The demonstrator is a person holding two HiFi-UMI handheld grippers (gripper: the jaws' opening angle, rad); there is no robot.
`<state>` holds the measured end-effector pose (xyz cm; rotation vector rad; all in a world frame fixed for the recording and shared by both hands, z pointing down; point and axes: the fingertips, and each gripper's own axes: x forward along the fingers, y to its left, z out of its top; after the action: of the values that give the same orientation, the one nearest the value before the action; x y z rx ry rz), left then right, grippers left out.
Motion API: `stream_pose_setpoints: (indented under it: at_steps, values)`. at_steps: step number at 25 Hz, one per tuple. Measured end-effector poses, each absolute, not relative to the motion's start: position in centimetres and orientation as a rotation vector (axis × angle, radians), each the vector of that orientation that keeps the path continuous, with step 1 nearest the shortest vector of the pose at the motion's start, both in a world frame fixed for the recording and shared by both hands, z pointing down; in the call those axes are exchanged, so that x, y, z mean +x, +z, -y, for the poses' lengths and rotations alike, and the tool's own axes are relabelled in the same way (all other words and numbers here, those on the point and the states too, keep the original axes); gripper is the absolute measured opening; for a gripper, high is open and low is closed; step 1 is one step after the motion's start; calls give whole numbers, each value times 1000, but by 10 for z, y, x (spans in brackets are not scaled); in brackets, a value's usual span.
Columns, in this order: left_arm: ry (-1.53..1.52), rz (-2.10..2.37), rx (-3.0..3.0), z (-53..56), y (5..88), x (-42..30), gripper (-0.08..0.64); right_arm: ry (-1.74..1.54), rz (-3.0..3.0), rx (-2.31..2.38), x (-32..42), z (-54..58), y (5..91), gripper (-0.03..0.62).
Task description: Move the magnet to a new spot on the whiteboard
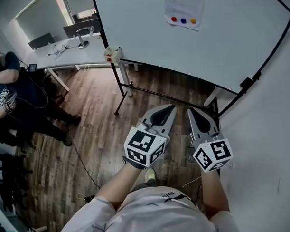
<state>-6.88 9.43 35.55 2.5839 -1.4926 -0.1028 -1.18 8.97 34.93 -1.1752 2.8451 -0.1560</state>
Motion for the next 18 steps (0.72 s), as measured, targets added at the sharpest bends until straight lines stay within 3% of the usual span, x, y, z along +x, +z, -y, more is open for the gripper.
stream_pose_setpoints:
  at_steps: [18]
  values:
    - [-159, 1423, 2561, 65, 353, -101, 12, -75, -2812, -1213, -43, 78, 341, 12]
